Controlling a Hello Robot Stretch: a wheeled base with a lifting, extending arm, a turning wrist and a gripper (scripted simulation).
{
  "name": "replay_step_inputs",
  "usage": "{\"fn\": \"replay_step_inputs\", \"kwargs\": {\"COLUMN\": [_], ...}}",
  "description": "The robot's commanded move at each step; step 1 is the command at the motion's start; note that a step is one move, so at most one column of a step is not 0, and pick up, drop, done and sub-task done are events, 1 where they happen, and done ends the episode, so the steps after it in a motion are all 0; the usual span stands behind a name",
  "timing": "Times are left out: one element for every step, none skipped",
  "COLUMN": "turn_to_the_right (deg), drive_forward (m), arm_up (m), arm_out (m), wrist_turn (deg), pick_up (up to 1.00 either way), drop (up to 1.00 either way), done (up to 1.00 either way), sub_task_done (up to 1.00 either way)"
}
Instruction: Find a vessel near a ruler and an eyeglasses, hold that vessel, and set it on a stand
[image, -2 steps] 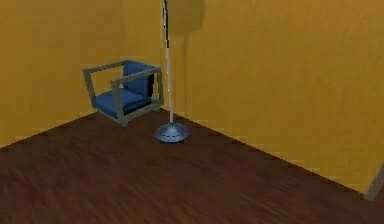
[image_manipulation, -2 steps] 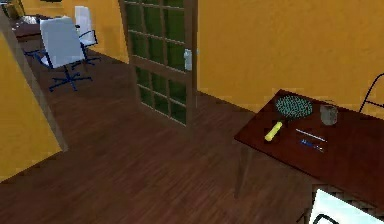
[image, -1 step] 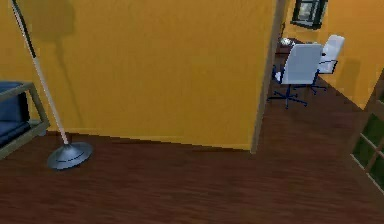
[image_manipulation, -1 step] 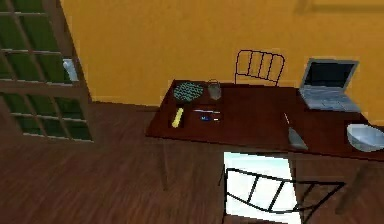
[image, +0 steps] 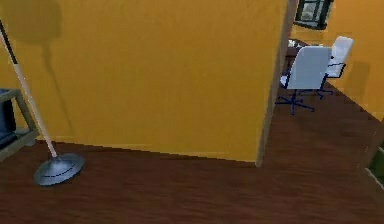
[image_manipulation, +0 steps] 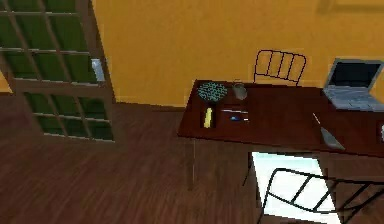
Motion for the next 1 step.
{"fn": "replay_step_inputs", "kwargs": {"turn_to_the_right": [36.0], "drive_forward": [0.0], "arm_up": [0.0], "arm_out": [0.0], "wrist_turn": [0.0], "pick_up": [0.0], "drop": [0.0], "done": [0.0], "sub_task_done": [0.0]}}
